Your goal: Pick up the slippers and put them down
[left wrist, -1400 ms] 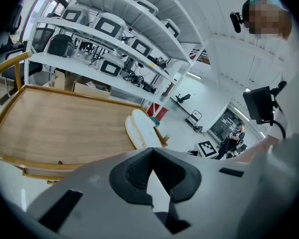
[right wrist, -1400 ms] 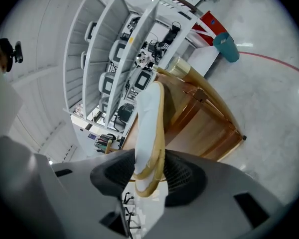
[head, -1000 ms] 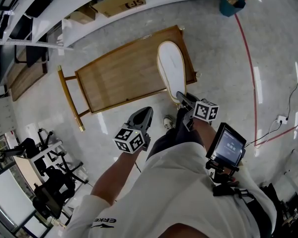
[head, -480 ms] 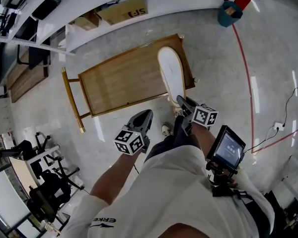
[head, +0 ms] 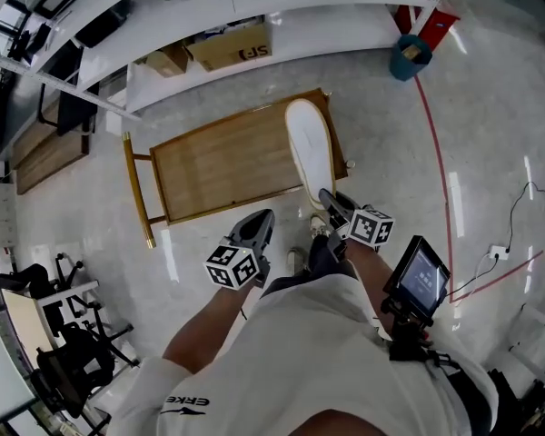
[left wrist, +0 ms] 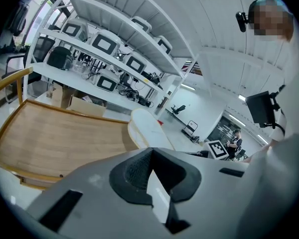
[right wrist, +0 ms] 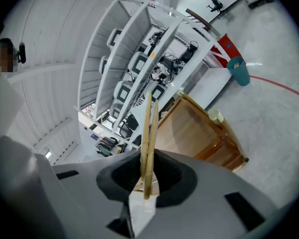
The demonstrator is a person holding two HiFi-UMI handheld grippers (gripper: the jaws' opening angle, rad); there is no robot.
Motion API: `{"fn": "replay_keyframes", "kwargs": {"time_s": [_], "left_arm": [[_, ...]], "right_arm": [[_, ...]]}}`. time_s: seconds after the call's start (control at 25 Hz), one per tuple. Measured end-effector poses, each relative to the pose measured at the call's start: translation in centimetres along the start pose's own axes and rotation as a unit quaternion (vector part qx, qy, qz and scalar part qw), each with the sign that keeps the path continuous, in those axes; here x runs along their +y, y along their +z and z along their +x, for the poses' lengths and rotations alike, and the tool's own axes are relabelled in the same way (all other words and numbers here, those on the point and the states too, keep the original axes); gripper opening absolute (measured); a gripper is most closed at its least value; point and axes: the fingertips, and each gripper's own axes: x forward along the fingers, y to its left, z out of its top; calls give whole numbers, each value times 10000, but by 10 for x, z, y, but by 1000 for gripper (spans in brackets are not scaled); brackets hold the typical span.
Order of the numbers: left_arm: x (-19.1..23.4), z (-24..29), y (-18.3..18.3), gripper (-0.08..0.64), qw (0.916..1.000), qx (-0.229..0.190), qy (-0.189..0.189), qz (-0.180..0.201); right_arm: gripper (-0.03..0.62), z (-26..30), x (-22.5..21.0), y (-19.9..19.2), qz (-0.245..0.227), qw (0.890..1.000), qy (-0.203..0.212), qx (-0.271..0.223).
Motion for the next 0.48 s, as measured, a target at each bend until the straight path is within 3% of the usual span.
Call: {"fn": "replay_keyframes", "kwargs": {"time_s": [0.48], "left_arm": [[-11, -22, 58, 3, 9955, -942, -20, 58]], "right_arm": [[64, -27, 88, 54, -630, 9947, 600, -554]]}}
